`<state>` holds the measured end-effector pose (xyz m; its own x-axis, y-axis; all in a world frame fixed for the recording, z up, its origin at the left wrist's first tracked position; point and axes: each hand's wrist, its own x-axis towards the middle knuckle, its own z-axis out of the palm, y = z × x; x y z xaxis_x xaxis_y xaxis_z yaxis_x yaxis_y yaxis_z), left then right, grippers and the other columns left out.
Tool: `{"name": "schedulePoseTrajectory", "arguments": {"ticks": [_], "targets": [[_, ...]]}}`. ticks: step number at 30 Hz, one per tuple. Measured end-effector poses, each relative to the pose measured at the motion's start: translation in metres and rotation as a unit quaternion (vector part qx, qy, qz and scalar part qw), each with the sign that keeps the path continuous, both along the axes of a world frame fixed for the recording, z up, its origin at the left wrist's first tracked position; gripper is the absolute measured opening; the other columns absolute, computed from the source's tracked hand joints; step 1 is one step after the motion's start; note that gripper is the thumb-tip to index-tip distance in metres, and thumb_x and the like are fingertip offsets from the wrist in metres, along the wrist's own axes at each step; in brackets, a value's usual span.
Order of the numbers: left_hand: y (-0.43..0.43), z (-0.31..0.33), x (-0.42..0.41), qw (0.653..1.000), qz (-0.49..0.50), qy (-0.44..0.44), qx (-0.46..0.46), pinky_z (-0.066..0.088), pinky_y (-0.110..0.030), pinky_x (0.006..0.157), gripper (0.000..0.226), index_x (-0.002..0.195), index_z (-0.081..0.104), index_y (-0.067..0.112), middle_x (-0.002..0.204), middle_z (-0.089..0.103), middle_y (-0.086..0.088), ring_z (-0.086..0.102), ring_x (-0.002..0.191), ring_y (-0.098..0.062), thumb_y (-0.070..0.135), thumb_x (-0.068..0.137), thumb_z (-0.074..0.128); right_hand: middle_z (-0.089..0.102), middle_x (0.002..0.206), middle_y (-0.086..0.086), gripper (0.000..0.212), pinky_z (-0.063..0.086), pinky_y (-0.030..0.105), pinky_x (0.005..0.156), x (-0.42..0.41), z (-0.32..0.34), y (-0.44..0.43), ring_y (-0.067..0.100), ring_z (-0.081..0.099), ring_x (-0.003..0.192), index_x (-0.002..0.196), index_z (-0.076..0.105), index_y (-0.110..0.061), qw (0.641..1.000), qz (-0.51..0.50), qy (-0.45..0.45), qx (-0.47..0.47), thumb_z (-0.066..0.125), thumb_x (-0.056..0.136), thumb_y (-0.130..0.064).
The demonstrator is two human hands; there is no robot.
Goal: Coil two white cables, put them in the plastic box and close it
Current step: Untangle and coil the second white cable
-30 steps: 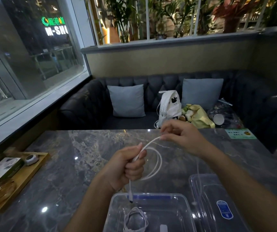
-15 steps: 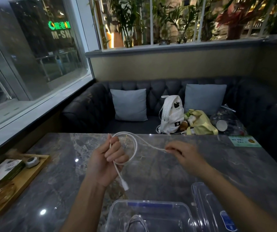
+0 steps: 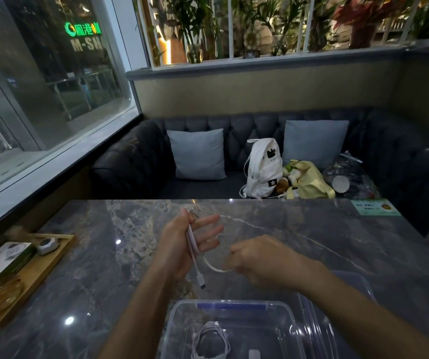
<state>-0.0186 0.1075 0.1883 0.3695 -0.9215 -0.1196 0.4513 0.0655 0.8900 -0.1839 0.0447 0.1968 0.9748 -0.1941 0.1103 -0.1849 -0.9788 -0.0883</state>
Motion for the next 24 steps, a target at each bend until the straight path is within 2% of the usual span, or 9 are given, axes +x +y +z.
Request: {"name": "schedulePoseTrajectory", "arguments": {"ticks": [2, 4, 6, 8, 10, 13, 16, 19, 24], "targets": [[-0.001, -0.004, -0.006, 0.999, -0.023, -0.019, 0.014, 0.058, -0.042, 0.061, 0.04, 0.071, 0.044, 0.014, 0.097, 0.075, -0.011, 0.072, 0.084, -0.033, 0.037, 0.099, 0.028, 0.07, 0.091, -0.002, 0.023, 0.039, 0.024, 0.052, -0.004, 0.014, 0.008, 0.021, 0.065, 0.078, 0.089, 0.067, -0.021, 0.997, 0.035, -0.062, 0.006, 0.065, 0.072, -0.005], [0.0, -0.008, -0.013, 0.998, -0.051, -0.04, 0.01, 0.056, -0.037, 0.057, 0.037, 0.074, 0.044, 0.012, 0.098, 0.075, -0.01, 0.072, 0.08, -0.031, 0.035, 0.099, 0.03, 0.073, 0.098, -0.006, 0.031, 0.05, 0.026, 0.052, -0.008, 0.022, 0.014, 0.018, 0.067, 0.078, 0.094, 0.071, -0.023, 0.993, 0.047, -0.106, 0.037, 0.067, 0.07, -0.004], [0.002, -0.012, -0.018, 0.994, -0.085, -0.069, 0.012, 0.057, -0.034, 0.053, 0.036, 0.077, 0.047, 0.008, 0.086, 0.075, -0.009, 0.072, 0.071, -0.024, 0.035, 0.097, 0.034, 0.073, 0.097, -0.002, 0.022, 0.055, 0.032, 0.056, -0.008, 0.029, 0.015, 0.022, 0.068, 0.076, 0.093, 0.072, -0.019, 0.989, 0.042, -0.129, 0.055, 0.063, 0.075, -0.01], [0.003, -0.013, -0.023, 0.987, -0.125, -0.102, 0.028, 0.056, -0.032, 0.049, 0.043, 0.087, 0.055, 0.0, 0.076, 0.071, -0.013, 0.07, 0.064, -0.023, 0.037, 0.096, 0.037, 0.073, 0.086, 0.0, 0.013, 0.05, 0.027, 0.054, -0.008, 0.033, 0.013, 0.021, 0.067, 0.067, 0.084, 0.072, -0.016, 0.987, 0.02, -0.157, 0.041, 0.064, 0.075, -0.019], [0.005, -0.013, -0.027, 0.976, -0.158, -0.141, 0.046, 0.052, -0.027, 0.041, 0.043, 0.089, 0.065, 0.01, 0.073, 0.07, -0.012, 0.067, 0.053, -0.022, 0.042, 0.096, 0.038, 0.071, 0.078, 0.002, 0.012, 0.045, 0.024, 0.053, -0.008, 0.035, 0.007, 0.02, 0.066, 0.065, 0.079, 0.072, -0.015, 0.982, -0.012, -0.183, 0.039, 0.065, 0.074, -0.022], [0.006, -0.015, -0.03, 0.963, -0.181, -0.186, 0.066, 0.03, -0.014, 0.032, 0.041, 0.084, 0.058, 0.009, 0.057, 0.066, -0.008, 0.042, 0.029, -0.01, 0.041, 0.097, 0.035, 0.068, 0.077, 0.0, 0.012, 0.04, 0.024, 0.059, -0.01, 0.03, -0.006, 0.014, 0.061, 0.072, 0.083, 0.073, -0.019, 0.974, -0.071, -0.203, 0.074, 0.066, 0.078, -0.028], [0.009, -0.018, -0.028, 0.968, -0.195, -0.139, 0.071, 0.02, -0.01, 0.034, 0.034, 0.072, 0.046, 0.014, 0.038, 0.044, 0.0, 0.024, 0.027, -0.006, 0.04, 0.092, 0.039, 0.069, 0.078, 0.002, 0.013, 0.045, 0.029, 0.064, -0.012, 0.02, -0.019, 0.018, 0.061, 0.075, 0.083, 0.073, -0.015, 0.962, -0.11, -0.217, 0.12, 0.068, 0.079, -0.027], [0.011, -0.018, -0.025, 0.972, -0.211, -0.083, 0.065, 0.018, -0.008, 0.033, 0.034, 0.065, 0.045, 0.017, 0.038, 0.029, 0.008, 0.018, 0.03, -0.003, 0.044, 0.085, 0.042, 0.067, 0.075, -0.003, 0.011, 0.05, 0.039, 0.07, -0.012, 0.009, -0.025, 0.014, 0.06, 0.072, 0.08, 0.073, -0.013, 0.948, -0.125, -0.229, 0.185, 0.07, 0.077, -0.024], [0.011, -0.019, -0.02, 0.974, -0.202, -0.07, 0.07, 0.015, -0.009, 0.031, 0.041, 0.049, 0.037, 0.023, 0.035, 0.024, 0.009, 0.014, 0.029, -0.004, 0.045, 0.081, 0.051, 0.061, 0.068, -0.012, 0.007, 0.043, 0.015, 0.063, -0.004, -0.006, -0.019, 0.0, 0.055, 0.064, 0.081, 0.073, -0.009, 0.894, -0.118, -0.278, 0.33, 0.07, 0.078, -0.014]]}}
